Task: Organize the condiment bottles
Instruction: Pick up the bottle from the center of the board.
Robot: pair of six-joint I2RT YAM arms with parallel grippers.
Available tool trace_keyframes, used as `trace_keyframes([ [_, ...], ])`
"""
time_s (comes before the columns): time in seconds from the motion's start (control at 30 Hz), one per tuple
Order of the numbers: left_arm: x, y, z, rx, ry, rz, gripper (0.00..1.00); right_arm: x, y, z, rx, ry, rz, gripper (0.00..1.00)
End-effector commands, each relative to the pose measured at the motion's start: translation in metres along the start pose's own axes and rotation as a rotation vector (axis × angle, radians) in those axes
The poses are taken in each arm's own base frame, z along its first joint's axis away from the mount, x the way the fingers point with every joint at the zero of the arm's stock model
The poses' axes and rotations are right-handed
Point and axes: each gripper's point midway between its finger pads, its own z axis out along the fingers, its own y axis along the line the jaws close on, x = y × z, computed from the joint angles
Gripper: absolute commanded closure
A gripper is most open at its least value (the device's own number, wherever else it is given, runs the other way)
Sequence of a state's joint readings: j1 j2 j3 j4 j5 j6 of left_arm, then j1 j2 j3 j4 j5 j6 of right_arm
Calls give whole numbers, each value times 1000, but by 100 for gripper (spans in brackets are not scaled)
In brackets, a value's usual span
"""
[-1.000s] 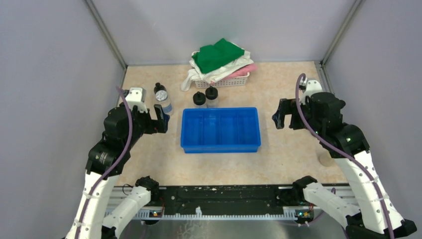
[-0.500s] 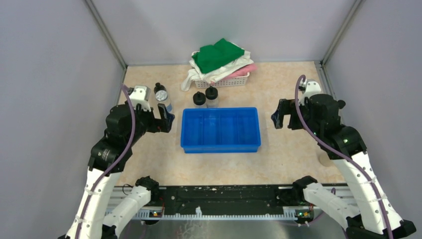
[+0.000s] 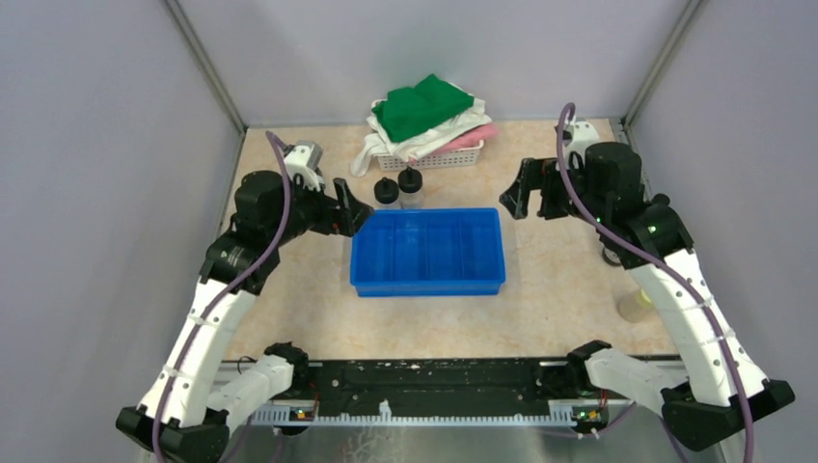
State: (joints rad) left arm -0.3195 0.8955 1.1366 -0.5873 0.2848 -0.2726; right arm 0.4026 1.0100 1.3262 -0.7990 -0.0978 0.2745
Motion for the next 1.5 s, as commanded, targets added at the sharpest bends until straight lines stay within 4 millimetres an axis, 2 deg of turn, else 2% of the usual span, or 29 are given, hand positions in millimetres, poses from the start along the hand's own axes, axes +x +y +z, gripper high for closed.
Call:
trace_keyframes([
  [0.0,-25,-23,18,91,-65,3,1,-23,25,13,-60,-40,-30,1],
  [0.13,-24,-9,37,-44,-44,62,1,-9,22,41,-9,40,-77,2],
  [0.27,-7,28,55,-227,-7,100,1,10,5,67,83,104,-100,8],
  [0.4,4,44,69,-282,3,107,1,22,-4,87,115,130,-110,9],
  [0.57,8,67,88,-380,38,138,1,33,-1,111,84,162,-141,10],
  [0.67,11,72,104,-384,49,170,1,36,1,130,69,189,-157,10],
  [0.9,8,79,131,-390,31,198,1,27,26,187,15,216,-174,16],
  [1.03,13,85,144,-401,34,196,1,22,50,220,-43,233,-197,16],
  [1.07,15,85,149,-399,38,194,1,16,56,227,-55,223,-201,17],
  [1.2,23,87,161,-384,43,186,1,16,78,257,-92,225,-230,17],
  [1.47,31,97,175,-373,47,168,1,30,89,303,-107,235,-244,16],
])
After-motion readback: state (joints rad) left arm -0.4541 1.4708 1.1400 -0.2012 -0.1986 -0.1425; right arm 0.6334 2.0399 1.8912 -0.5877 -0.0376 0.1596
